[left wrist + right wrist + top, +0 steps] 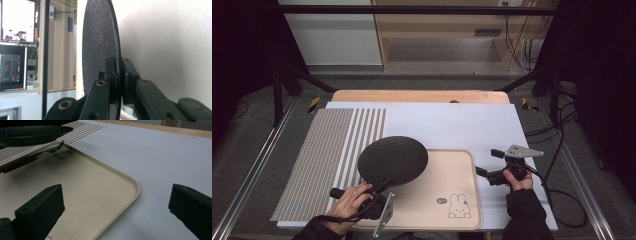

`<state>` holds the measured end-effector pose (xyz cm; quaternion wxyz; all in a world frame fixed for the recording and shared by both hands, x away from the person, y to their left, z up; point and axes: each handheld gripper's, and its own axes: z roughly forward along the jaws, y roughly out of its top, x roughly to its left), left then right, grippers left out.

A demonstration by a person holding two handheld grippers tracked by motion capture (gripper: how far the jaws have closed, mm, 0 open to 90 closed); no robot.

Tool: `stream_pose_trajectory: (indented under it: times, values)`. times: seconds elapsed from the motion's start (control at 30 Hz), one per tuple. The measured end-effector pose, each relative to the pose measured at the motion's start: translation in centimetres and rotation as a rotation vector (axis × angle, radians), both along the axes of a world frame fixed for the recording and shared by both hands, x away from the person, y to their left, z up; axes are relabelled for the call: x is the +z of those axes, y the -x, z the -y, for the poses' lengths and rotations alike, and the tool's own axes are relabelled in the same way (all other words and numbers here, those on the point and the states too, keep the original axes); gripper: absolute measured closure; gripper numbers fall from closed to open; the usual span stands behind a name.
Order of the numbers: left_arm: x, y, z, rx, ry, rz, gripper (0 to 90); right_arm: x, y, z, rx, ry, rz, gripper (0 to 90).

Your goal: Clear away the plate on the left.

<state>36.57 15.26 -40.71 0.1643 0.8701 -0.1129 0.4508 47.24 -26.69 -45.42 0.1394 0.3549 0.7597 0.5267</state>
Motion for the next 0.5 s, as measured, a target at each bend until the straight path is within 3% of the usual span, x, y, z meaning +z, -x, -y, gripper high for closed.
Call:
stream_pose_trajectory:
  times: [0.5]
  values:
    - [-1.0,0.7,1.7,-0.041,-0.017,-0.039,85.0,0.0,0.0,0.0,0.000,-0.002,-0.001,0.3]
